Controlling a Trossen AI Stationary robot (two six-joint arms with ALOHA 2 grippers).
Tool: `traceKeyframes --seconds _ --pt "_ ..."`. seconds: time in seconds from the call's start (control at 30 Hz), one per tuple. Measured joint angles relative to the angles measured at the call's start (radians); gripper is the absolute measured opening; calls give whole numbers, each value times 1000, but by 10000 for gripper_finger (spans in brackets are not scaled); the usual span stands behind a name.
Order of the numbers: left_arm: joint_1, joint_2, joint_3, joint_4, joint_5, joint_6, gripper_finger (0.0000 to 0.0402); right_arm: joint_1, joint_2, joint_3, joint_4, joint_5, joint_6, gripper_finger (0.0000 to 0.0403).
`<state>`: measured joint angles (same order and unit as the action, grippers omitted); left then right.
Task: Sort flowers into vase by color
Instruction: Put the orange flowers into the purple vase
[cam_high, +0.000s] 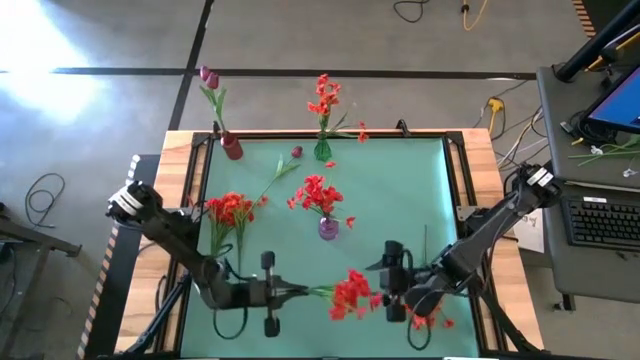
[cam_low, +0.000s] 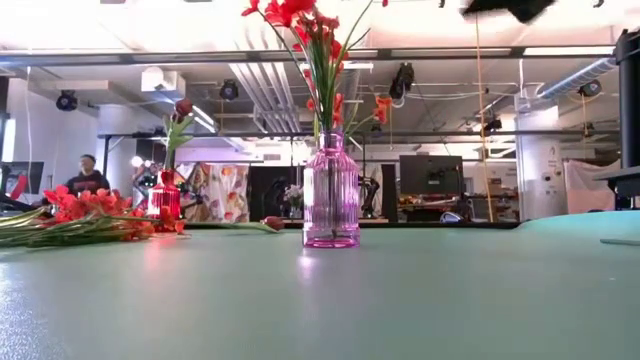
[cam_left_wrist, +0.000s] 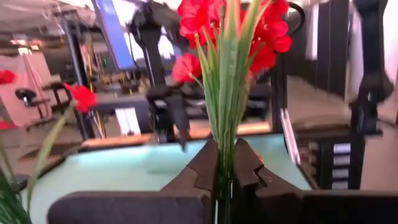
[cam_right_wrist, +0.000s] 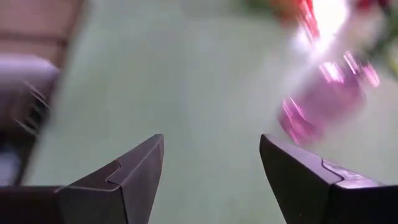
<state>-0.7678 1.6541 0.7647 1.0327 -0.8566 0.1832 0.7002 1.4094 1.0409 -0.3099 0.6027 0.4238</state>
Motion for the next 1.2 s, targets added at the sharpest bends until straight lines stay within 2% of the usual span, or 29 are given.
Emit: traceKeyframes --seconds 0.2,0.3,0.37,0.7,1.2 --pt "18 58 -72 333 51 72 0 -2 18 -199 821 27 -354 254" --pt "23 96 -62 407 61 106 0 -13 51 -246 1082 26 -461 250" --pt "30 125 -36 431 63 126 0 -26 80 -250 1168 25 -506 248" --pt "44 246 127 450 15 309 0 -69 204 -139 1228 -61 -579 246" --pt "53 281 151 463 15 303 0 -76 327 40 1266 -87 -704 221"
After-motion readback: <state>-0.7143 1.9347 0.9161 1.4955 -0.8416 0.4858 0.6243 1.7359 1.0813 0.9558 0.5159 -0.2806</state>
